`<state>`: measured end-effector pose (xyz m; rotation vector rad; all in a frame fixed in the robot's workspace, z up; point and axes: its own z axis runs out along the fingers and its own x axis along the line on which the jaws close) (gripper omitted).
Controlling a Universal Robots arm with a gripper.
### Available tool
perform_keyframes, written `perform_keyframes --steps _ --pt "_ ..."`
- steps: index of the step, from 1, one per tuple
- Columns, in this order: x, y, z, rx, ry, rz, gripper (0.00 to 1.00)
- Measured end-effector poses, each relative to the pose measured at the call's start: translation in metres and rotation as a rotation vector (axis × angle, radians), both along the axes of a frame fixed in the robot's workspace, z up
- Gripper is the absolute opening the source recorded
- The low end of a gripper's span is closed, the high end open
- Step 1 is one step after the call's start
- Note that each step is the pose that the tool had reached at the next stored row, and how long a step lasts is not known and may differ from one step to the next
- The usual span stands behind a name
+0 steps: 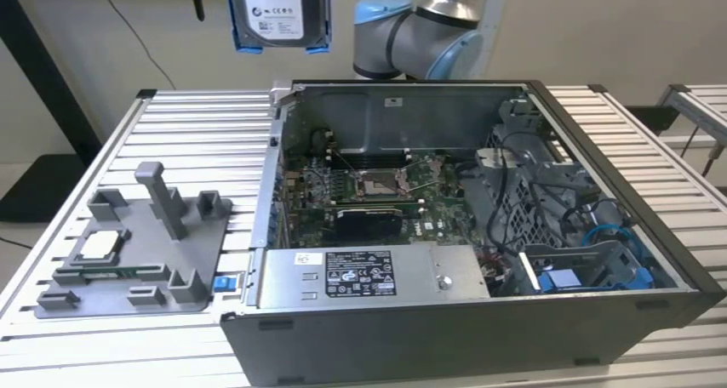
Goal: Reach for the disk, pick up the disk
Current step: 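Pick up the disk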
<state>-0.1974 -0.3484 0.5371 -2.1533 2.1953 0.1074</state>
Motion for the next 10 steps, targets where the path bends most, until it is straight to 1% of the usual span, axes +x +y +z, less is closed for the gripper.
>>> perform_keyframes --steps 3,10 --pt "0.002 -0.0038 0.0 0.0 0.0007 0.0 0.0" --pt "0.009 -0.0162 -0.0001 0.0001 0.0057 0.0 0.0"
